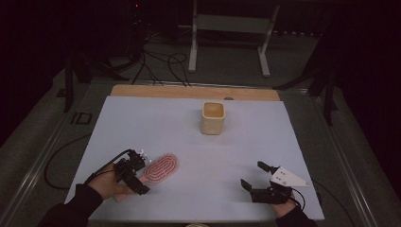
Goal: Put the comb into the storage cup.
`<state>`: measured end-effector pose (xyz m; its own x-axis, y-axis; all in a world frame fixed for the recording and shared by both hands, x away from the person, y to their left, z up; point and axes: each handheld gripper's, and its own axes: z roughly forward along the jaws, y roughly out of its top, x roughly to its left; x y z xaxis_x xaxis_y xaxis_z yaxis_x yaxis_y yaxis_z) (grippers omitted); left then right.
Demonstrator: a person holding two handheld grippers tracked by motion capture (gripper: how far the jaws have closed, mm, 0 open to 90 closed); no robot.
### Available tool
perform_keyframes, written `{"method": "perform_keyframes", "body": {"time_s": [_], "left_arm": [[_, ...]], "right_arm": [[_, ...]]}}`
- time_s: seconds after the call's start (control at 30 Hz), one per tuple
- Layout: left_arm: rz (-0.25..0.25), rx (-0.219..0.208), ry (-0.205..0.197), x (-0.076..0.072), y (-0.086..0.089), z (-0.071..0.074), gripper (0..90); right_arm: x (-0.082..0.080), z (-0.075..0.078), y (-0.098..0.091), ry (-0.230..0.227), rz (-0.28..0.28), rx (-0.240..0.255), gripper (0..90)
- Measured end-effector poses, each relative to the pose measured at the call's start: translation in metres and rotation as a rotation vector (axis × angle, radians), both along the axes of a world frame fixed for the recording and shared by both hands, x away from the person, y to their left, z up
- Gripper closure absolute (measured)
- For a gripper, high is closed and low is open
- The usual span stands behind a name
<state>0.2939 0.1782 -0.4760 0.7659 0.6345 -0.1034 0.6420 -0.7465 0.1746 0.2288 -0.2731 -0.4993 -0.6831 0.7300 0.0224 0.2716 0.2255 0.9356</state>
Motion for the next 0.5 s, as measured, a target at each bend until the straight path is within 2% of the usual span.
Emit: {"method": "perform_keyframes", "body": {"time_s": [0.17,0.3,0.5], "left_arm": [[-0.019,0.016,0.01,0.0015,-0.0003,-0.0013,23.1],[-0.017,0.024,0.015,0.0027,-0.0008,-0.0011,36.4],[-0.018,0.039,0.011,0.0054,-0.0022,-0.0003,49.6]], "right_arm": [[0.0001,-0.0001,0.0,0.001,-0.001,0.001,8.5],[0.0002,0.0003,-0.0001,-0.007,0.0,0.0,8.5],[0.0004,0.0002,-0.0002,-0.007,0.0,0.002,8.5]]}}
